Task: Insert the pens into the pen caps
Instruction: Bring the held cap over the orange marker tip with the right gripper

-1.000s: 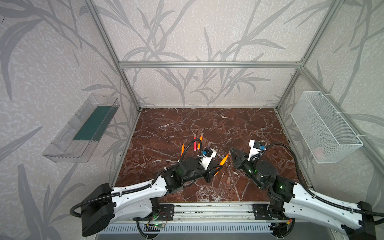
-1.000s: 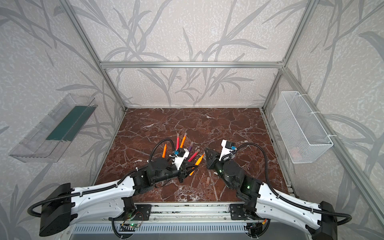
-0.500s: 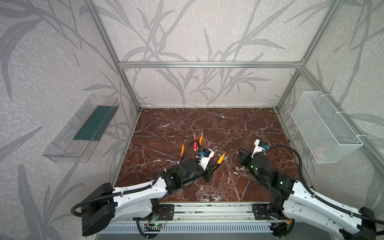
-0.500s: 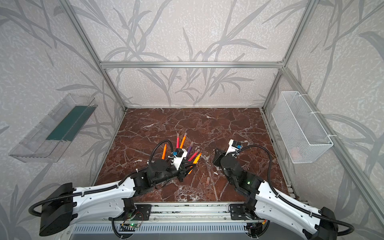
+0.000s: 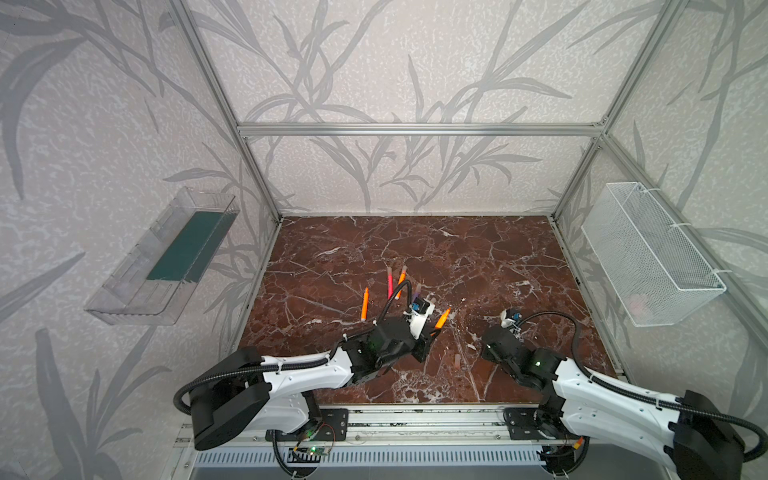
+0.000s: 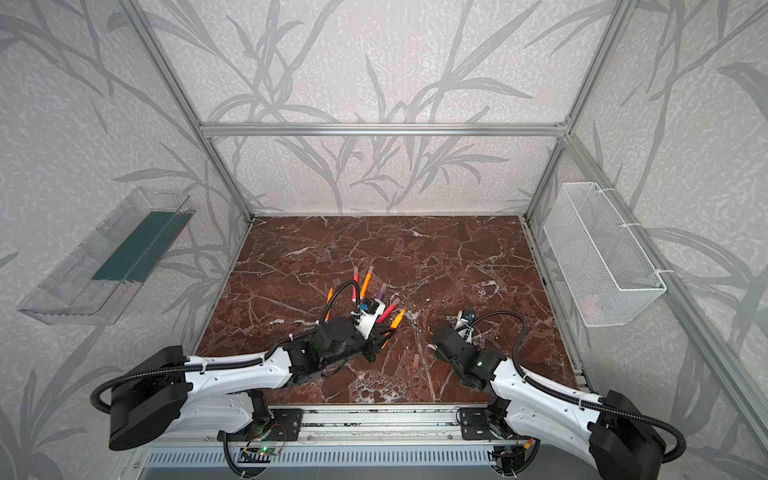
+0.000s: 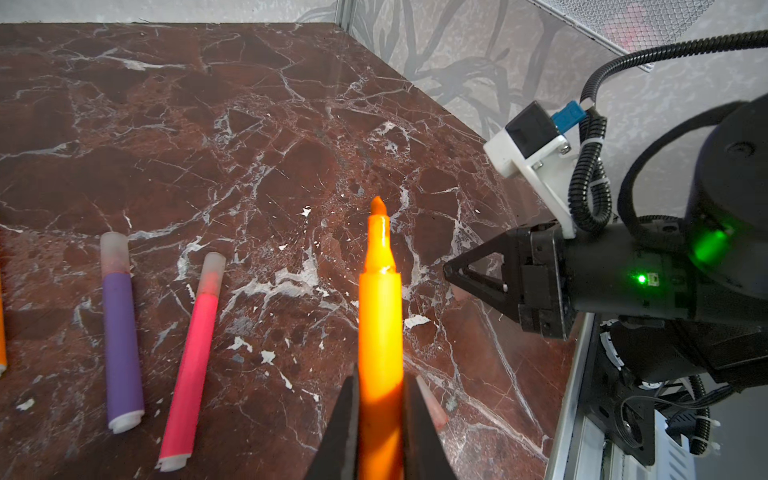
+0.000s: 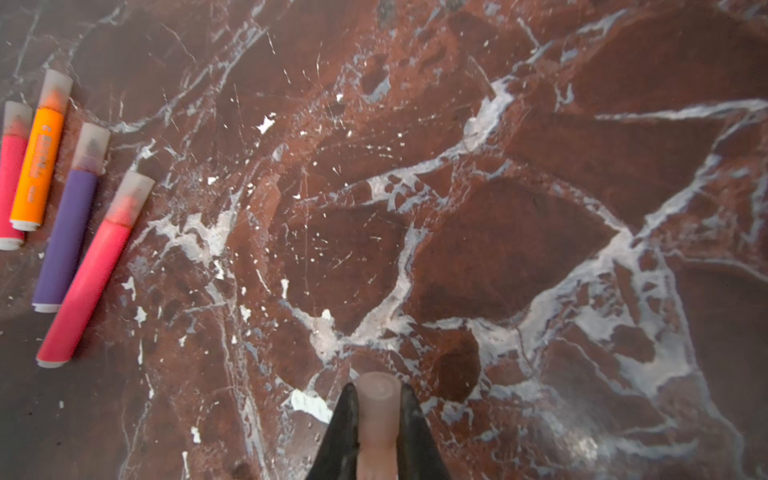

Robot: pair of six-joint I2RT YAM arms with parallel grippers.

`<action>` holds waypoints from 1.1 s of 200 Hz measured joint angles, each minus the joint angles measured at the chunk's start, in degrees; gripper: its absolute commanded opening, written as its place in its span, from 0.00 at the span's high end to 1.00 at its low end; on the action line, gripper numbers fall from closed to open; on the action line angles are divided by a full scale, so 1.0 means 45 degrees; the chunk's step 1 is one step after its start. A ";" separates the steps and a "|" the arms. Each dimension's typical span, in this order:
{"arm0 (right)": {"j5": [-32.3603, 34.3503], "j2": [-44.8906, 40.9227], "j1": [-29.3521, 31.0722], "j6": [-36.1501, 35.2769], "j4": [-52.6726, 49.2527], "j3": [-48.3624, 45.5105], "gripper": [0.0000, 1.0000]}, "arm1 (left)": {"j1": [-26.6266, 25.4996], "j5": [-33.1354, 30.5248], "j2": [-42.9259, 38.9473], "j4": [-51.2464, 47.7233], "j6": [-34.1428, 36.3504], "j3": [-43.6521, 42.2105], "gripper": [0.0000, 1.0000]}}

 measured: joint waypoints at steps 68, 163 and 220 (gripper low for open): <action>-0.0452 0.1710 -0.0005 -0.0049 0.0942 -0.0199 0.84 | 0.0000 0.0063 0.0180 0.0330 -0.0185 0.0146 1.00; -0.1277 -0.2608 -0.0005 -0.0777 -0.0879 0.0262 0.34 | 0.0000 0.0194 0.0291 0.0457 -0.0209 0.0175 1.00; -0.2652 -0.6003 -0.0005 -0.1268 0.0097 0.0374 0.34 | 0.0000 0.0369 0.0627 0.0515 -0.0209 0.0248 1.00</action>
